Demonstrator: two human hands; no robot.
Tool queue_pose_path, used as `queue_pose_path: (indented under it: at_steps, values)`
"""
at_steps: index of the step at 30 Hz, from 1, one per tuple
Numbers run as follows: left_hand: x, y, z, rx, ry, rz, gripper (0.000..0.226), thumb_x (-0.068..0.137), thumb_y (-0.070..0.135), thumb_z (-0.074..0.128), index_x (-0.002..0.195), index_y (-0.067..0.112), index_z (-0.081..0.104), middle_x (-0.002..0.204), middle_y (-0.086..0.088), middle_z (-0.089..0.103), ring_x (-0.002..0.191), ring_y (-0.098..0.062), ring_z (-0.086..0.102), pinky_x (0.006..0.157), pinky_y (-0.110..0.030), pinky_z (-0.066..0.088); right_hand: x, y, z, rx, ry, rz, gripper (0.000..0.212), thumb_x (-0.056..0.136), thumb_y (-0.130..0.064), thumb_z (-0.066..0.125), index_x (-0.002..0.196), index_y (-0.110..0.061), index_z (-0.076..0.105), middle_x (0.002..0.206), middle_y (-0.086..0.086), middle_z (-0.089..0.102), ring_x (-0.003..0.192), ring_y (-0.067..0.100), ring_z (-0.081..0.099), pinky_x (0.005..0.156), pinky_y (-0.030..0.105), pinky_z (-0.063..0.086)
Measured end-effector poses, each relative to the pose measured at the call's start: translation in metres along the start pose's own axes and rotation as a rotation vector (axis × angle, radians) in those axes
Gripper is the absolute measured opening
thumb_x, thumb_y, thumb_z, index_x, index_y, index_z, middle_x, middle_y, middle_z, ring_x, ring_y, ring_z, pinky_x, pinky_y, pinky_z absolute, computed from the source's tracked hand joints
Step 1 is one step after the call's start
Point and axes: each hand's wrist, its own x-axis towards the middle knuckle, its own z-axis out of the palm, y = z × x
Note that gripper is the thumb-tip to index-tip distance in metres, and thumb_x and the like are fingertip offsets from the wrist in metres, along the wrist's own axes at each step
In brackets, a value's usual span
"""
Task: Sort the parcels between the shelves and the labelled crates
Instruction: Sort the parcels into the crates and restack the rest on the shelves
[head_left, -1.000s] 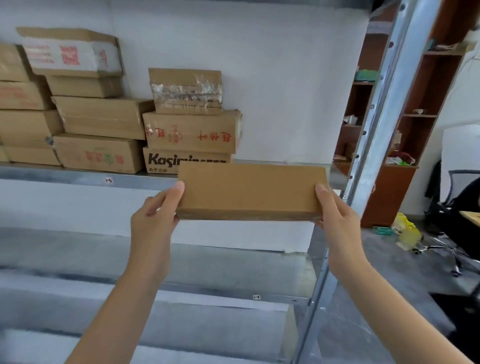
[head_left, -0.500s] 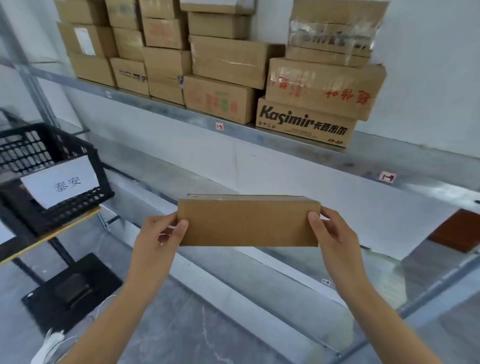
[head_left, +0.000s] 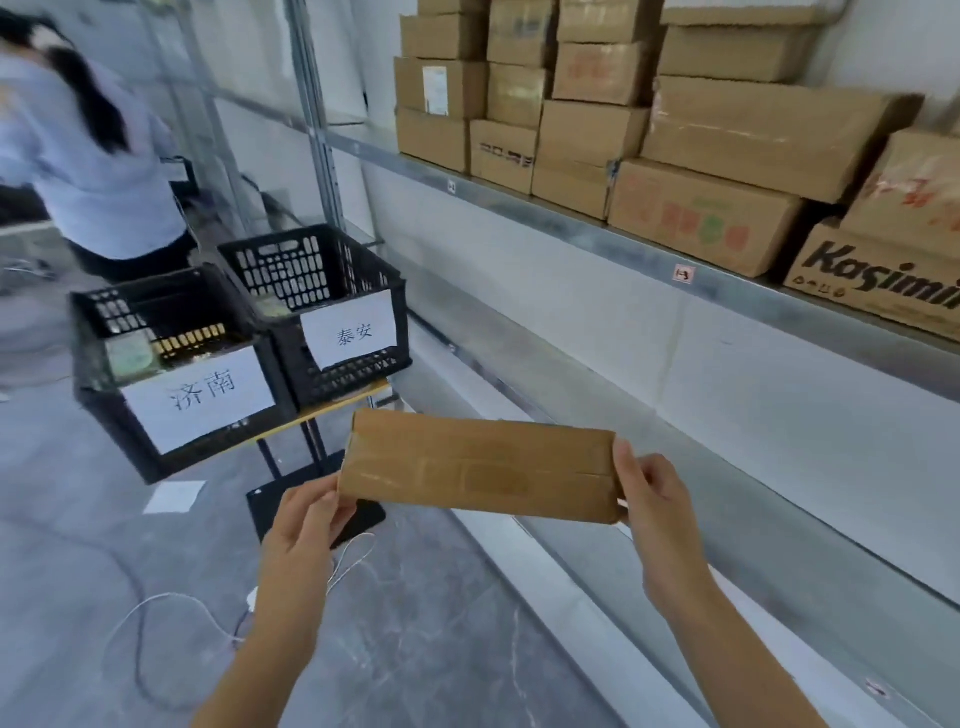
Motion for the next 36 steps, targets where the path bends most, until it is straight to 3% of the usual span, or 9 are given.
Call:
queue_pose_path:
  at_steps: [4, 6, 9, 12, 16, 20, 23, 30, 36]
  values:
    - [0.025, 0.001, -0.034, -0.035, 0.069, -0.039, 0.027, 0.103, 0.036, 0.048, 0.095, 0.033, 0.074, 0.109, 0.003, 0.072, 0.098, -0.001, 0.069, 0.088, -0.025, 0.049, 0.006, -0.011, 0.051, -0.048, -0.105, 0.091, 0.064, 0.072, -0.083, 0.042, 0.097, -0.025, 0.054, 0.098, -0.005, 0.063, 0.092, 0.013, 0.064, 0.079, 0.033, 0.053]
    - [0.041, 0.004, -0.051, -0.055, 0.081, -0.032, 0.026, 0.102, 0.040, 0.048, 0.097, 0.030, 0.072, 0.105, 0.005, 0.073, 0.098, 0.000, 0.069, 0.092, -0.025, 0.048, 0.006, -0.016, 0.078, -0.048, -0.134, 0.122, 0.058, 0.073, -0.083, 0.040, 0.099, -0.032, 0.052, 0.099, -0.011, 0.061, 0.092, 0.008, 0.062, 0.080, 0.029, 0.048]
    - [0.064, 0.007, -0.077, -0.063, 0.096, -0.025, 0.027, 0.101, 0.044, 0.049, 0.095, 0.030, 0.071, 0.097, 0.010, 0.074, 0.097, -0.001, 0.069, 0.093, -0.027, 0.048, 0.004, -0.024, 0.119, -0.032, -0.169, 0.113, 0.031, 0.094, -0.062, 0.047, 0.104, -0.036, 0.060, 0.108, -0.004, 0.069, 0.102, 0.014, 0.065, 0.093, 0.036, 0.053]
    - [0.084, 0.008, -0.107, -0.082, 0.110, -0.040, 0.036, 0.095, 0.057, 0.050, 0.100, 0.029, 0.071, 0.102, 0.004, 0.074, 0.100, -0.009, 0.070, 0.093, -0.030, 0.052, -0.003, -0.033, 0.159, -0.043, -0.221, 0.072, 0.029, 0.100, -0.046, 0.050, 0.124, -0.033, 0.060, 0.121, 0.003, 0.065, 0.114, 0.021, 0.062, 0.102, 0.045, 0.051]
    - [0.108, 0.009, -0.145, -0.122, 0.100, -0.090, 0.037, 0.074, 0.075, 0.054, 0.092, 0.044, 0.065, 0.107, 0.007, 0.066, 0.101, -0.013, 0.068, 0.071, -0.018, 0.057, -0.014, -0.040, 0.210, -0.055, -0.272, 0.007, 0.026, 0.102, -0.029, 0.052, 0.127, -0.027, 0.057, 0.125, 0.005, 0.060, 0.117, 0.020, 0.059, 0.088, 0.031, 0.055]
    - [0.130, 0.007, -0.169, -0.165, 0.170, -0.195, 0.052, 0.065, 0.070, 0.064, 0.099, 0.035, 0.047, 0.110, 0.006, 0.056, 0.100, -0.014, 0.063, 0.057, -0.021, 0.058, -0.026, -0.038, 0.252, -0.138, -0.355, -0.050, 0.024, 0.100, -0.025, 0.055, 0.124, -0.028, 0.054, 0.123, 0.002, 0.060, 0.113, 0.016, 0.059, 0.079, 0.024, 0.054]
    - [0.141, 0.000, -0.183, -0.228, 0.268, -0.204, 0.042, 0.079, 0.056, 0.069, 0.099, 0.027, 0.046, 0.110, -0.001, 0.056, 0.099, -0.016, 0.063, 0.052, -0.020, 0.056, -0.028, -0.042, 0.272, -0.189, -0.455, 0.027, 0.025, 0.096, -0.041, 0.059, 0.114, -0.027, 0.051, 0.119, 0.006, 0.060, 0.106, 0.018, 0.062, 0.078, 0.027, 0.054]
    - [0.191, 0.002, -0.199, -0.248, 0.259, -0.218, 0.040, 0.086, 0.044, 0.071, 0.109, 0.016, 0.053, 0.104, -0.009, 0.058, 0.097, -0.022, 0.064, 0.061, -0.031, 0.061, 0.007, -0.069, 0.303, -0.463, -0.904, 0.123, 0.061, 0.075, -0.072, 0.067, 0.109, -0.022, 0.075, 0.096, 0.005, 0.077, 0.087, 0.016, 0.074, 0.077, 0.025, 0.057]
    - [0.255, 0.031, -0.207, -0.202, 0.109, -0.123, 0.045, 0.090, 0.042, 0.067, 0.120, 0.010, 0.055, 0.114, -0.010, 0.066, 0.105, -0.025, 0.068, 0.090, -0.042, 0.059, 0.046, -0.076, 0.351, -0.453, -1.157, 0.103, 0.057, 0.077, -0.071, 0.064, 0.113, -0.028, 0.074, 0.105, 0.003, 0.077, 0.095, 0.022, 0.074, 0.081, 0.027, 0.057]
